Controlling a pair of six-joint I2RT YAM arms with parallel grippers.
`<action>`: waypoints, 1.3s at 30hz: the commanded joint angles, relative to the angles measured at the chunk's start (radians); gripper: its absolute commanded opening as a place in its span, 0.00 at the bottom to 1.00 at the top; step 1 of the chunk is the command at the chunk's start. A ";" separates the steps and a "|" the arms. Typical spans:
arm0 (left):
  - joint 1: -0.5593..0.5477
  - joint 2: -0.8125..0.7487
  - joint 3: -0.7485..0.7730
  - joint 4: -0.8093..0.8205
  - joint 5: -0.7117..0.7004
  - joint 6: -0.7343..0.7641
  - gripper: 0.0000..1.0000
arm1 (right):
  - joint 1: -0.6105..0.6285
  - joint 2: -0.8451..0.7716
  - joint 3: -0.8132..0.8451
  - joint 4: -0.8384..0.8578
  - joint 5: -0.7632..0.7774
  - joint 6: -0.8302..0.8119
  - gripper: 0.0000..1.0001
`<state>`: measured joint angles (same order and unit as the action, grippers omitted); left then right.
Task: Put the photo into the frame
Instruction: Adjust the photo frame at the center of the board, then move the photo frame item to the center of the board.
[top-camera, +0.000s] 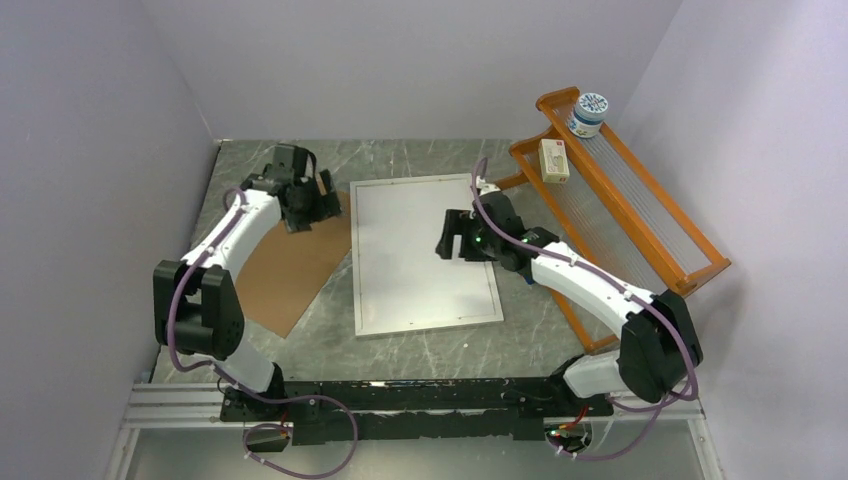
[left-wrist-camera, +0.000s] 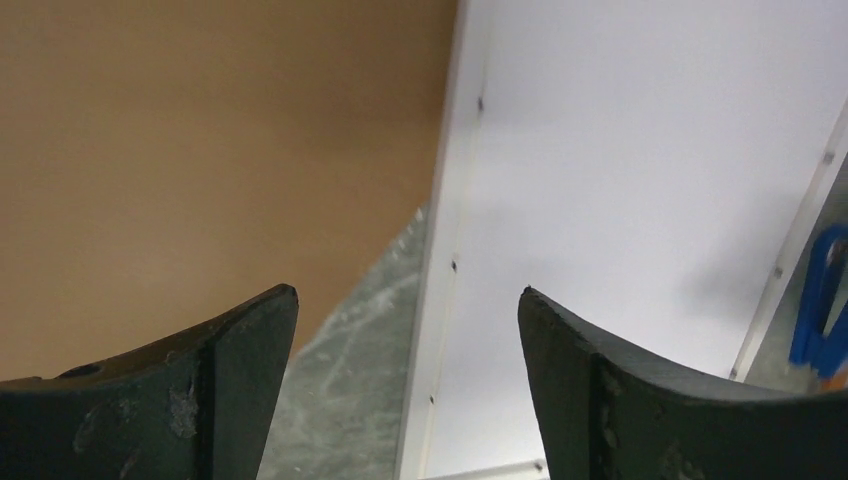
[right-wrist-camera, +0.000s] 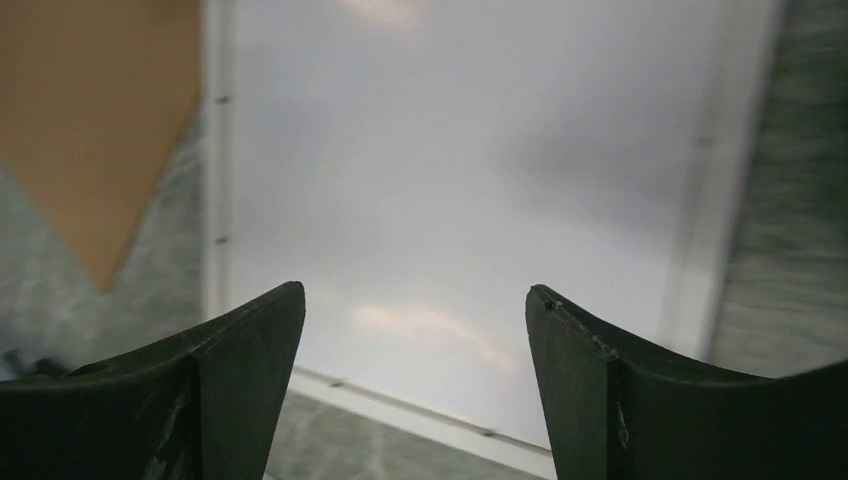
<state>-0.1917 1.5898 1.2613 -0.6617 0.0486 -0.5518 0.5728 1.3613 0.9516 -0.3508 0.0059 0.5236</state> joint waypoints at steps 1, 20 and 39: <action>0.116 0.005 0.140 -0.098 -0.103 0.110 0.87 | 0.112 0.017 0.004 0.179 -0.062 0.215 0.84; 0.586 0.336 0.336 -0.031 0.131 0.310 0.87 | 0.491 0.621 0.488 0.224 0.041 0.721 0.76; 0.684 0.496 0.294 0.148 0.206 0.312 0.83 | 0.485 0.871 0.706 0.118 0.048 0.741 0.76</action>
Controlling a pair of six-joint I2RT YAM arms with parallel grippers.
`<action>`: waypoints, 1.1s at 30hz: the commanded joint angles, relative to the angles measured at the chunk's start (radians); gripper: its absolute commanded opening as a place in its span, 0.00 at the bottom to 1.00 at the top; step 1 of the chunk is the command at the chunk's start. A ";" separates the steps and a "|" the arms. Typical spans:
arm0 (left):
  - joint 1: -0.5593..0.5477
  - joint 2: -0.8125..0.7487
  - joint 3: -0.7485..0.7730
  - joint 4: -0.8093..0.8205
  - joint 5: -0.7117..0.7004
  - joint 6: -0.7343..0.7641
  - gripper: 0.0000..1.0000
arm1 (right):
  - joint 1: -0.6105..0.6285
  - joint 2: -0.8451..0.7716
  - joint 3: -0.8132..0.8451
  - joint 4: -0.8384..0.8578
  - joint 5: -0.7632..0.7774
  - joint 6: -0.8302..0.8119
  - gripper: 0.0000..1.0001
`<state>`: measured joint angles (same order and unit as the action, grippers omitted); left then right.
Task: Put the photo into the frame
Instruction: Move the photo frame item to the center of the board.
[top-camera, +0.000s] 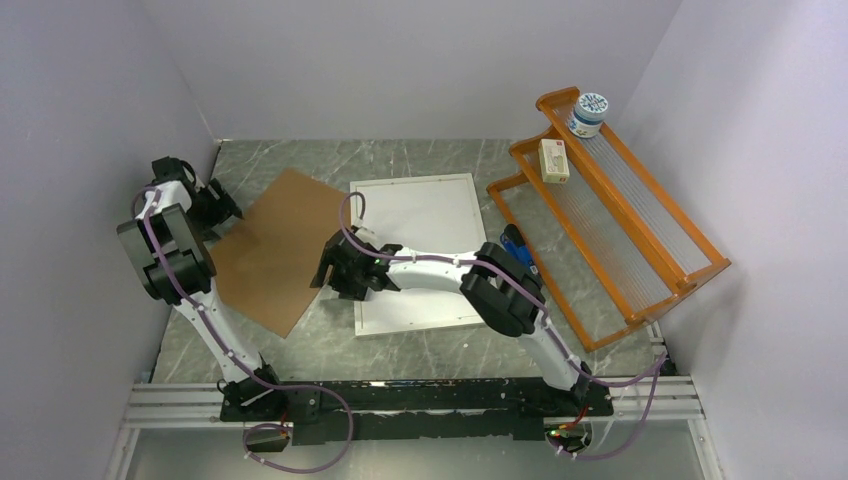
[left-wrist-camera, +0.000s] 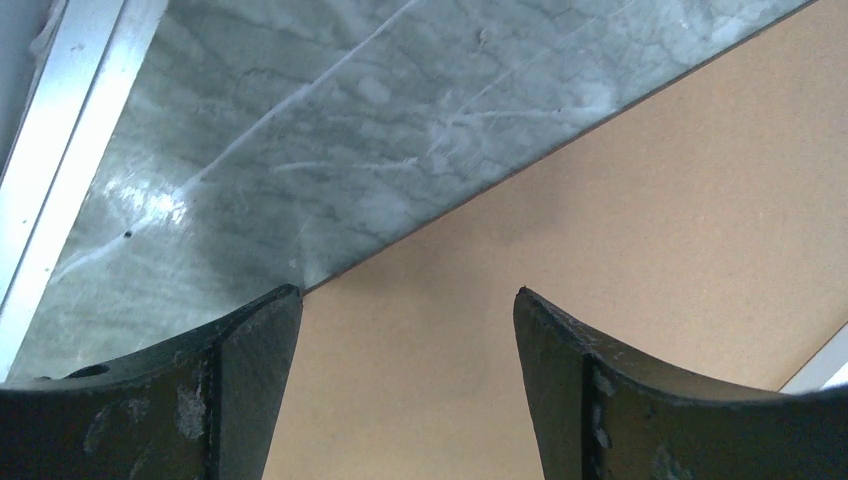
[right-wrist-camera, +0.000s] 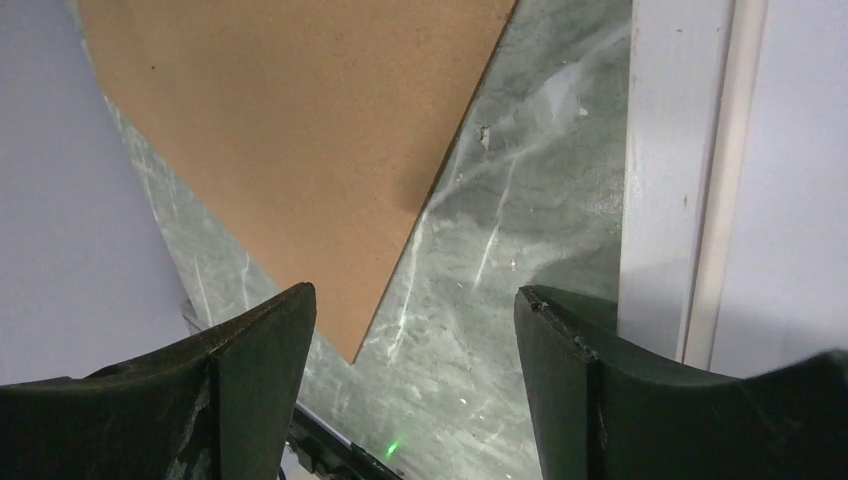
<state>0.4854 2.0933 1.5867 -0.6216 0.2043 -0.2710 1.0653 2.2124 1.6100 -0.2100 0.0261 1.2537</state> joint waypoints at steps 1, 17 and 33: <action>0.007 -0.005 -0.038 0.120 0.056 0.030 0.83 | -0.010 0.027 0.049 -0.024 0.021 0.014 0.76; 0.007 0.079 0.020 -0.214 -0.080 -0.064 0.81 | -0.097 0.129 0.183 -0.165 0.056 -0.120 0.76; 0.005 -0.145 -0.245 -0.234 -0.109 -0.141 0.82 | -0.163 0.218 0.226 -0.020 -0.179 -0.312 0.76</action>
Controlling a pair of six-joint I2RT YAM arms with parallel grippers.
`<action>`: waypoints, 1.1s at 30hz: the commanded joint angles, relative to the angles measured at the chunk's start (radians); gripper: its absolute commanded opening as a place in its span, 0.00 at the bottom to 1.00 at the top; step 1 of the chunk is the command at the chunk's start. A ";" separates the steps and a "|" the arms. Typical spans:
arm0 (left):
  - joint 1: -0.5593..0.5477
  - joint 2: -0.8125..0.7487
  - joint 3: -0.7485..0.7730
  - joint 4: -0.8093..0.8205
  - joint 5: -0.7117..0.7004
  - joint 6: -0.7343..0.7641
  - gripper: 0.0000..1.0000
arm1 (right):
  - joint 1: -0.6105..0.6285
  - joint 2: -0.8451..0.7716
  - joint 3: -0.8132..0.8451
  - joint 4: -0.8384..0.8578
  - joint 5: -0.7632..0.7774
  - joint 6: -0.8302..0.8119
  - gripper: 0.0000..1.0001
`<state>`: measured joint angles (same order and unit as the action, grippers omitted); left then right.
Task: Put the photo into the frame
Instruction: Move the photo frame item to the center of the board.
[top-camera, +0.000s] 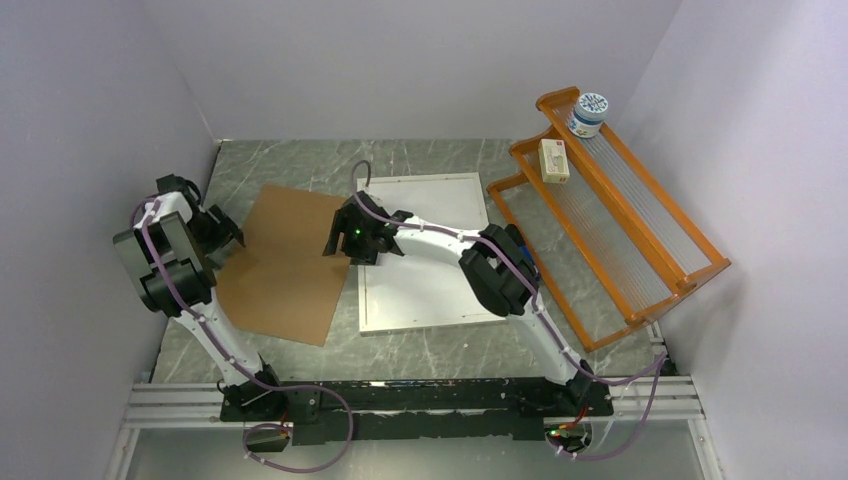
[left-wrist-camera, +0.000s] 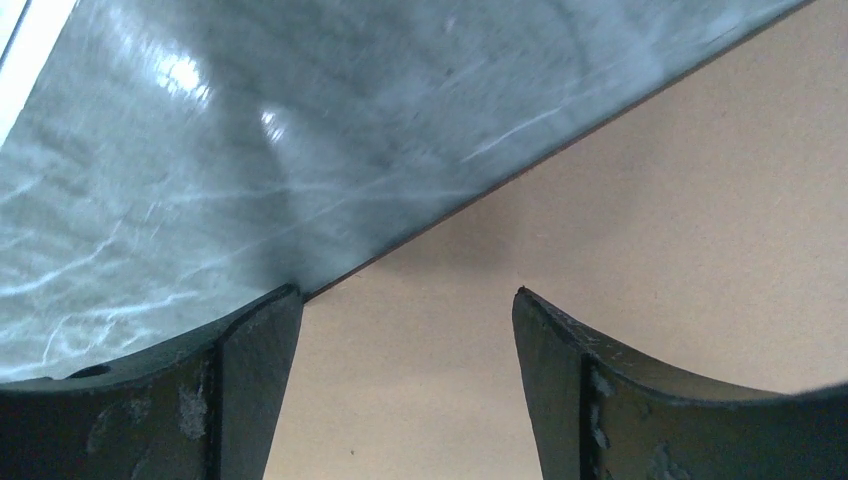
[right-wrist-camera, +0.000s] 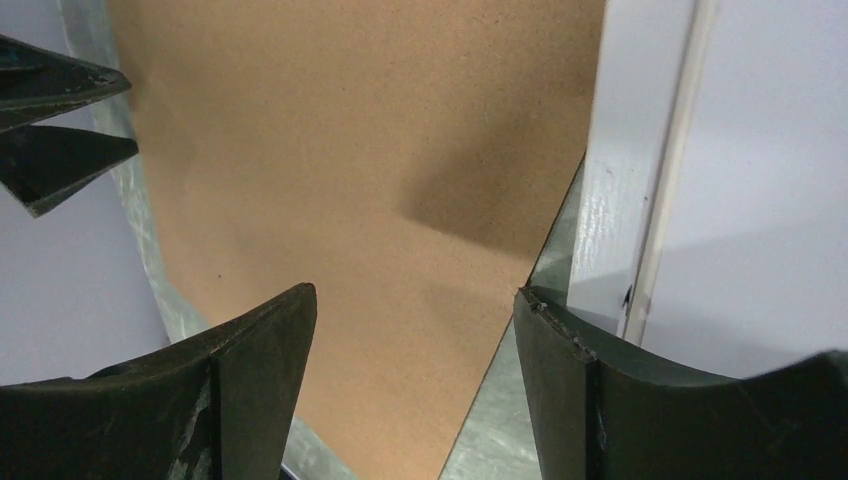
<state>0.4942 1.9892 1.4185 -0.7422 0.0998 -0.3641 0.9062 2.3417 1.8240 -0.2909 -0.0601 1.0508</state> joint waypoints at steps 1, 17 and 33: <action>-0.004 -0.050 -0.092 -0.114 -0.003 -0.052 0.82 | -0.005 0.097 0.028 0.071 -0.123 -0.147 0.76; 0.011 -0.238 -0.221 -0.097 0.047 -0.103 0.90 | 0.010 0.183 0.173 0.035 -0.179 -0.156 0.78; 0.033 -0.289 -0.168 -0.099 -0.256 -0.006 0.94 | 0.029 -0.058 -0.015 -0.080 0.107 -0.114 0.82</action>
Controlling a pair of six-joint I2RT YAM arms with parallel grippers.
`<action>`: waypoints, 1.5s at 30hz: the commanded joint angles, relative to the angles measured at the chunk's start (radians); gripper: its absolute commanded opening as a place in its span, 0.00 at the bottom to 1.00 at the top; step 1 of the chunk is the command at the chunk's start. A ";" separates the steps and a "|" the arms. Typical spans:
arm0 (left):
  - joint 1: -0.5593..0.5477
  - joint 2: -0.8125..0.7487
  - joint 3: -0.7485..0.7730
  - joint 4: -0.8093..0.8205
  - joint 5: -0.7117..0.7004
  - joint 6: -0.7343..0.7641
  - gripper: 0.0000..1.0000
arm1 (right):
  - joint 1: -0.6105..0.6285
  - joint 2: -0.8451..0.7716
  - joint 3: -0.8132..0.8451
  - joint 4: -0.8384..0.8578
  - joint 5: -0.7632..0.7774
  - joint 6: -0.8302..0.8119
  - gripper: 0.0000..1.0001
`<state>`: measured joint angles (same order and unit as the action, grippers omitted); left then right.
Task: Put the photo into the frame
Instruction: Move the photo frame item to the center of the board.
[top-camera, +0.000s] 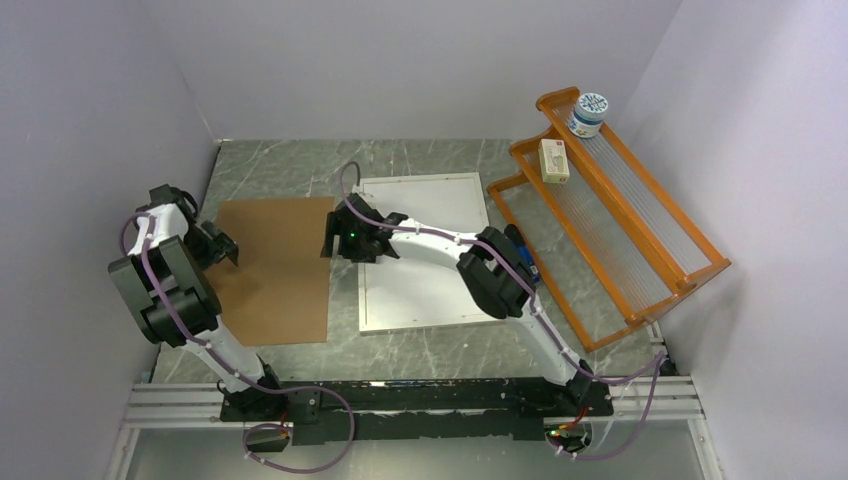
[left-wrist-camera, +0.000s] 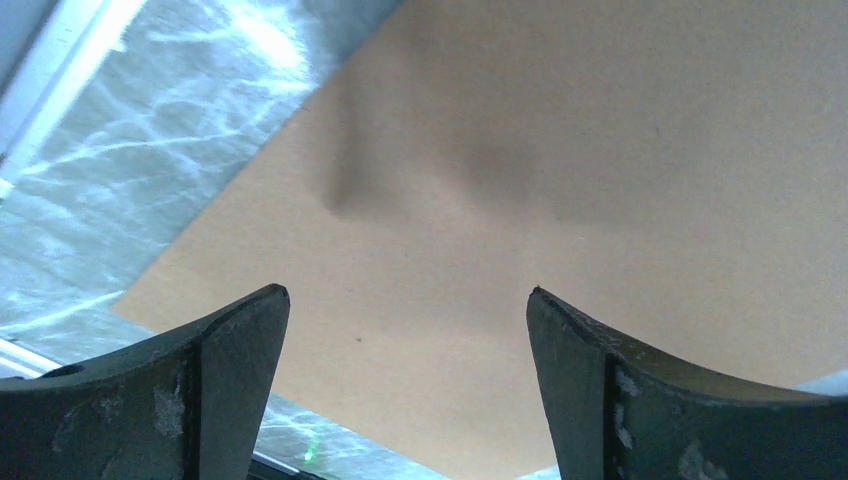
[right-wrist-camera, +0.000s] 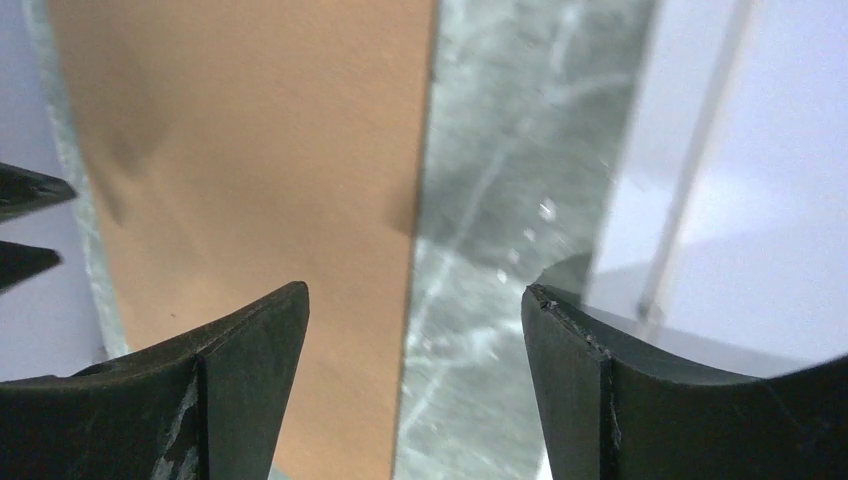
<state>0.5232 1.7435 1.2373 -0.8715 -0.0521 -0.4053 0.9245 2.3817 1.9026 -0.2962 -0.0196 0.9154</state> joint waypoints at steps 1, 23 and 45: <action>0.004 -0.038 0.008 0.043 -0.118 0.049 0.94 | 0.019 -0.117 -0.120 -0.067 0.060 0.033 0.82; 0.058 0.124 -0.028 0.186 -0.013 0.129 0.94 | 0.160 -0.228 -0.335 -0.010 0.115 0.282 0.78; 0.065 -0.028 -0.184 0.386 -0.075 0.167 0.93 | 0.157 -0.253 -0.431 0.064 0.089 0.247 0.79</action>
<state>0.5838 1.7332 1.0595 -0.5304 -0.1047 -0.2676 1.0870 2.1490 1.5181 -0.2081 0.0509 1.1816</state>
